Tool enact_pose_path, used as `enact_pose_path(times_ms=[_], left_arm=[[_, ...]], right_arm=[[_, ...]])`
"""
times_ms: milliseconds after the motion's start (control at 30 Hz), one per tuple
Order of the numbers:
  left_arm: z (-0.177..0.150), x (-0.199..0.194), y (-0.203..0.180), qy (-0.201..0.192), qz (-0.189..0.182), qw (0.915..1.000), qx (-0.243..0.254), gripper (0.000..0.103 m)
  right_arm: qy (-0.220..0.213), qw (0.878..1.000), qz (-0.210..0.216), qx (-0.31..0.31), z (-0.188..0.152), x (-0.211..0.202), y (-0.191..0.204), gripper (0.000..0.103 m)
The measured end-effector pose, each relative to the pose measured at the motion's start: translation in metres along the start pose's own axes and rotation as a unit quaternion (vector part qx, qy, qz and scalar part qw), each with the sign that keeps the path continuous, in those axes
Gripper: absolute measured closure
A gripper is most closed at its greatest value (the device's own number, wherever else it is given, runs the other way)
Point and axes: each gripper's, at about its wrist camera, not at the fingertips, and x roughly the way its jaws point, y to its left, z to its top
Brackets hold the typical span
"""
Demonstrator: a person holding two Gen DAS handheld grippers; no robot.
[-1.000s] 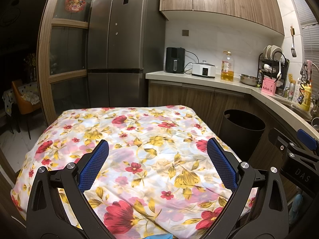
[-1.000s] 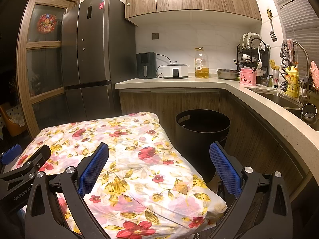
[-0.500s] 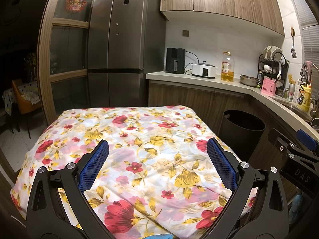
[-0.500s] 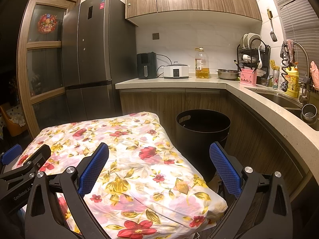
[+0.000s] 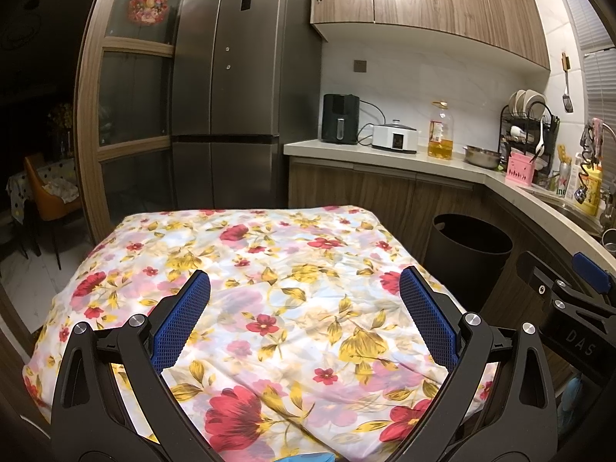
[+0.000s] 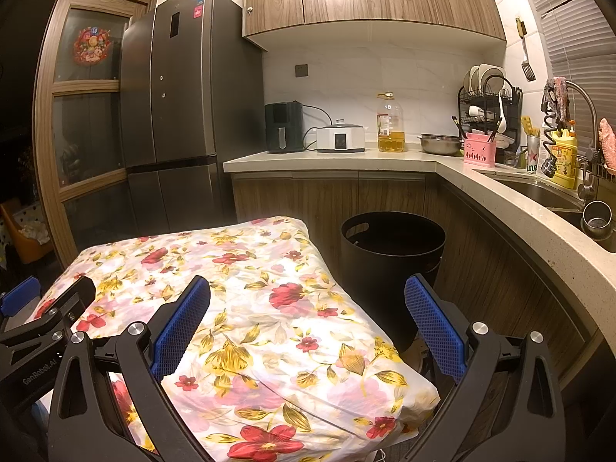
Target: Collect trash
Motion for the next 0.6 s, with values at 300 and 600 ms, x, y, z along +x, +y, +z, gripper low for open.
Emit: enact_pose_path(times_ms=[300, 600], left_arm=[[0.002, -0.0027, -0.0022, 0.0, -0.002, 0.9999, 0.011, 0.012], [0.0029, -0.002, -0.0052, 0.002, -0.004, 0.9999, 0.014, 0.017]], right_arm=[[-0.001, 1.0, 0.0, 0.0, -0.0001, -0.0002, -0.0006, 0.006], [-0.003, 1.0, -0.002, 0.002, -0.0016, -0.0022, 0.0038, 0.006]])
